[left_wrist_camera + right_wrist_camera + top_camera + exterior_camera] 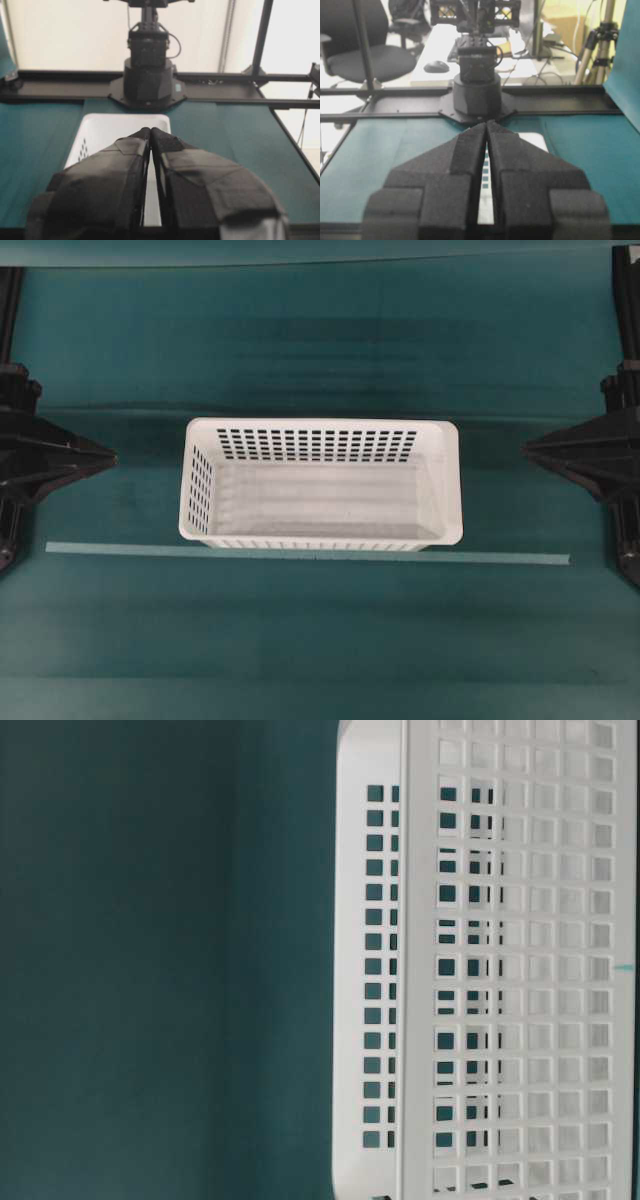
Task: Lift the white basket with both hands.
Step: 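Move both grippers from rest toward the basket's short end rims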
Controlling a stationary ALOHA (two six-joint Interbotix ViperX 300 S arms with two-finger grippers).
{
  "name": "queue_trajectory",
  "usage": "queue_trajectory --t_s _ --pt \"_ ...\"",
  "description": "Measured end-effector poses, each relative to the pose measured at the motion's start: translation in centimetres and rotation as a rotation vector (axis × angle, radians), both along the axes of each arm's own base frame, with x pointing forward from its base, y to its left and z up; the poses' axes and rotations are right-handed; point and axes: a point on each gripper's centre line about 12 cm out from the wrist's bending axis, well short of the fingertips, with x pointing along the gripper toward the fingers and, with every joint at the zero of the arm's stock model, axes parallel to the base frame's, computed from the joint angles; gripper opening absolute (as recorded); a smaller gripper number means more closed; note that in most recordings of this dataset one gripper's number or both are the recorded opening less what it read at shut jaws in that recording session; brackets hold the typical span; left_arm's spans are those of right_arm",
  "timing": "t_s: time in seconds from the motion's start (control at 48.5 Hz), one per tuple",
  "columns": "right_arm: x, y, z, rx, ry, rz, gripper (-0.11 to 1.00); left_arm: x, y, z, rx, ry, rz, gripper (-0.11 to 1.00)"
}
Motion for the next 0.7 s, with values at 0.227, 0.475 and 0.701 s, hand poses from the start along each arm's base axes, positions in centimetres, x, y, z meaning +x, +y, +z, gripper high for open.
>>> queue_trajectory --t_s 0.227,0.475,0.701 --pt "0.6 -0.7 -1.6 0.242 0.102 -0.038 0.01 0.6 0.2 -0.4 -0.128 0.115 0.005 -0.04" --pt "2.5 -1.8 -2.3 0.671 0.253 -0.122 0.01 1.0 0.2 0.0 -0.324 0.155 0.000 -0.04" --pt "4.1 -2.8 -1.7 0.925 0.403 -0.198 0.01 2.9 0.2 0.6 -0.634 0.239 0.021 -0.04"
